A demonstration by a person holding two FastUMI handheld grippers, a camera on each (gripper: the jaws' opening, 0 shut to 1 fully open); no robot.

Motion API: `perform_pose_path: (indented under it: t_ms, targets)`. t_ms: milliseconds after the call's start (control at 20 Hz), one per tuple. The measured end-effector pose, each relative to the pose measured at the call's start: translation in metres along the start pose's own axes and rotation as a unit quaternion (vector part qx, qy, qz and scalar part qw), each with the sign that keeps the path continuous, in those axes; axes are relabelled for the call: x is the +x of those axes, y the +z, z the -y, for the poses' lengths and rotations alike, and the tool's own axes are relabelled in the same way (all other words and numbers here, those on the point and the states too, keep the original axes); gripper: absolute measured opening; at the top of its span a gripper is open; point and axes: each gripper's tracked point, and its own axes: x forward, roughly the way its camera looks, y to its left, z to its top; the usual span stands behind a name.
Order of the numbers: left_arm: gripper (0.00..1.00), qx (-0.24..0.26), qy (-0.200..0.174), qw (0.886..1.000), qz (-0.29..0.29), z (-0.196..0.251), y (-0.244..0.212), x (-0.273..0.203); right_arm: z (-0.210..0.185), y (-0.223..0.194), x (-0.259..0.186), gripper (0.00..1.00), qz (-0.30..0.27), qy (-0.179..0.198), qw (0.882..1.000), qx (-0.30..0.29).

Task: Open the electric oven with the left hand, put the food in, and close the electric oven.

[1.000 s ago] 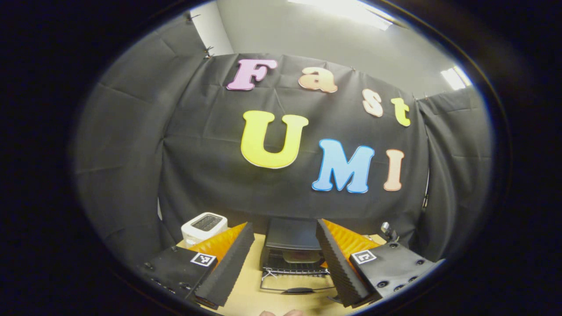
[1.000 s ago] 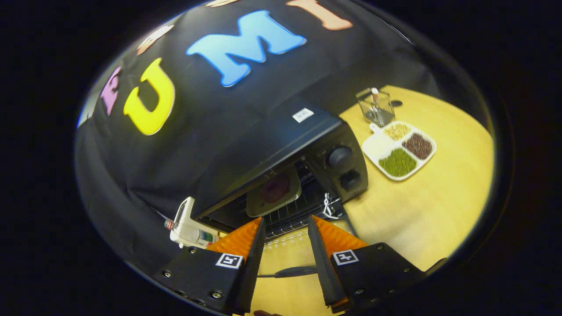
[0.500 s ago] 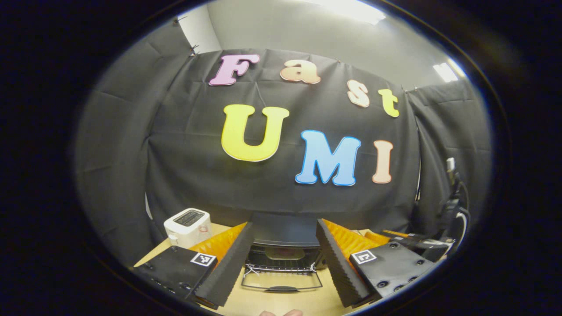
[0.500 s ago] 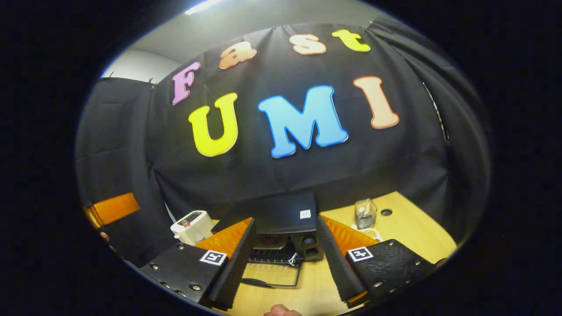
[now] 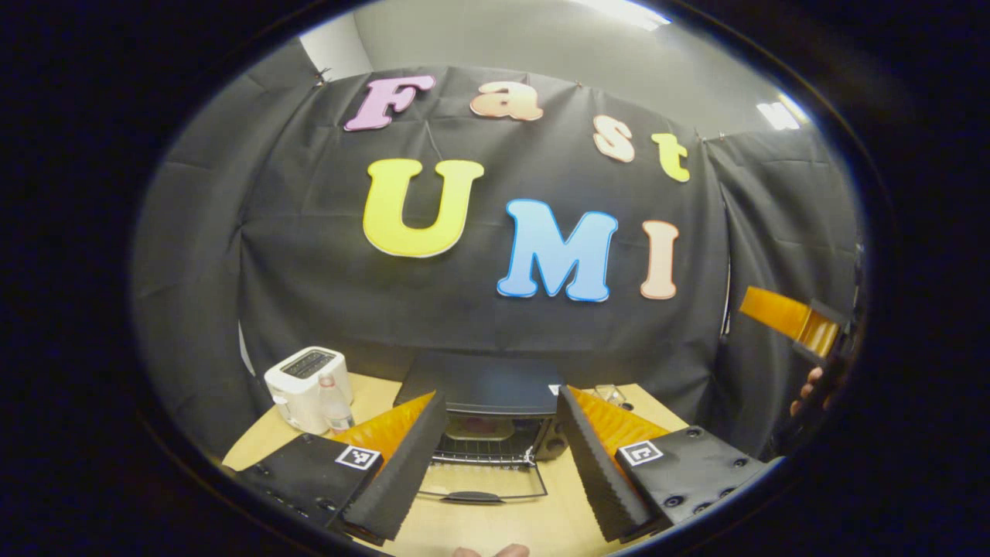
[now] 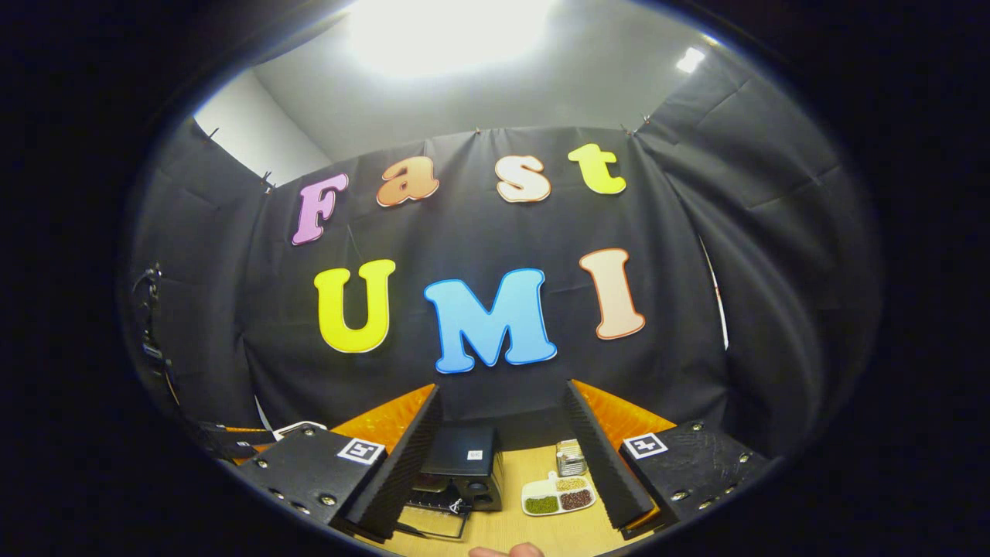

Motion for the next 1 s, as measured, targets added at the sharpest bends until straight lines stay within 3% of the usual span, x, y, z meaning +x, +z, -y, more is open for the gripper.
perform_pose_path:
  t_ms: [200, 500, 800, 850, 900, 1000]
  targets:
    - [0.98, -0.004, 0.003, 0.997, -0.071, 0.002, -0.045, 0.020, 0.017, 0.009, -0.004, 0.97, 0.008, -0.010, 1.000, 0.000]
    - [0.96, 0.013, 0.011, 0.983, -0.180, -0.006, -0.128, 0.046, 0.035, 0.005, -0.001, 0.96, 0.000, -0.022, 1.000, -0.005]
    - [1.00, 0.023, 0.010, 0.958, -0.287, -0.012, -0.202, 0.053, 0.054, -0.004, 0.005, 0.97, -0.015, -0.032, 0.999, -0.006]
    - [0.93, 0.029, 0.011, 0.952, -0.303, -0.013, -0.214, 0.056, 0.059, -0.005, 0.006, 0.96, -0.016, -0.035, 0.999, -0.008]
    - [0.96, 0.032, 0.010, 0.946, -0.322, -0.013, -0.227, 0.058, 0.062, -0.006, 0.007, 0.97, -0.018, -0.037, 0.999, -0.009]
    - [0.93, 0.034, 0.011, 0.934, -0.356, -0.015, -0.249, 0.058, 0.070, -0.008, 0.009, 0.97, -0.022, -0.041, 0.999, -0.009]
